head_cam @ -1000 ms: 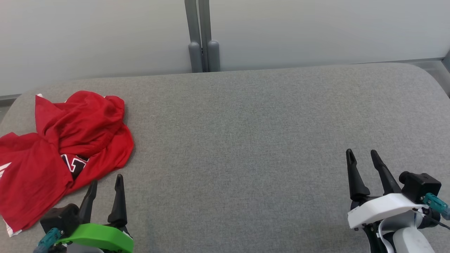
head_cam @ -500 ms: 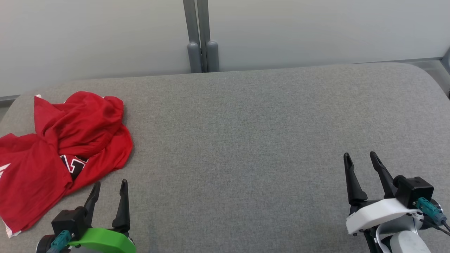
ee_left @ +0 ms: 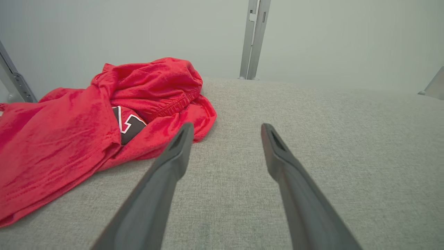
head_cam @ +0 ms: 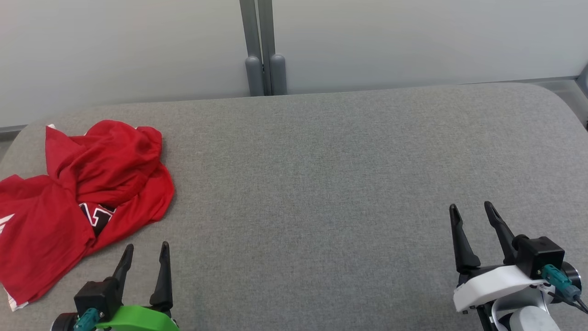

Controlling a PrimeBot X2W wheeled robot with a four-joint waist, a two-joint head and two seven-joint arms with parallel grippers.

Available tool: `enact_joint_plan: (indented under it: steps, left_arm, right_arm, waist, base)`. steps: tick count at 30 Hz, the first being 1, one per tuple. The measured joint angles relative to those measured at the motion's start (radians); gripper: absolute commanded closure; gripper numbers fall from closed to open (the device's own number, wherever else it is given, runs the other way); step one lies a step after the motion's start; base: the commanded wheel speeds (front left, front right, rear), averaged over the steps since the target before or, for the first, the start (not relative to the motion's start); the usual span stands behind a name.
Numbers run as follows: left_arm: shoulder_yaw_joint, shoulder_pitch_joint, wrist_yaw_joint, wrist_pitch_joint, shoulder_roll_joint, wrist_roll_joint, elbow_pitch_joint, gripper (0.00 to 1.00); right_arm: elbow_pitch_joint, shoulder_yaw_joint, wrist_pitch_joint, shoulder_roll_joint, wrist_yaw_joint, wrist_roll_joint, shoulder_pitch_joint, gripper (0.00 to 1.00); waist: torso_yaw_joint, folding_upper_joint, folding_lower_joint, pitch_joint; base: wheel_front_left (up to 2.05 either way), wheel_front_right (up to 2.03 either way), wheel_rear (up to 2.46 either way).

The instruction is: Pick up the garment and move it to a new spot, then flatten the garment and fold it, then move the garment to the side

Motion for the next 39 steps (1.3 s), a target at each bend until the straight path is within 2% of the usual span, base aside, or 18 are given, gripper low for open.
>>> enact_joint_plan:
  steps: [26, 33, 39]
  left_arm:
    - [-0.040, 0.004, -0.001, -0.030, 0.013, 0.027, 0.031, 0.00]
    - [-0.025, 0.004, -0.001, -0.030, 0.008, 0.038, 0.035, 0.00]
    - [-0.012, 0.010, -0.001, -0.030, 0.004, 0.044, 0.042, 0.00]
  right_arm:
    - [0.011, -0.016, -0.030, 0.008, 0.000, -0.061, 0.015, 0.00]
    - [0.007, -0.006, -0.030, 0.014, 0.000, -0.056, 0.036, 0.00]
    - [0.010, 0.008, -0.030, 0.017, 0.000, -0.054, 0.042, 0.00]
  waist:
    - [0.011, 0.0000, 0.0000, -0.001]
    - [0.074, 0.0000, 0.0000, -0.006]
    - [0.186, 0.0000, 0.0000, -0.013]
  base:
    - [0.00, 0.00, 0.00]
    - [0.00, 0.00, 0.00]
    - [0.00, 0.00, 0.00]
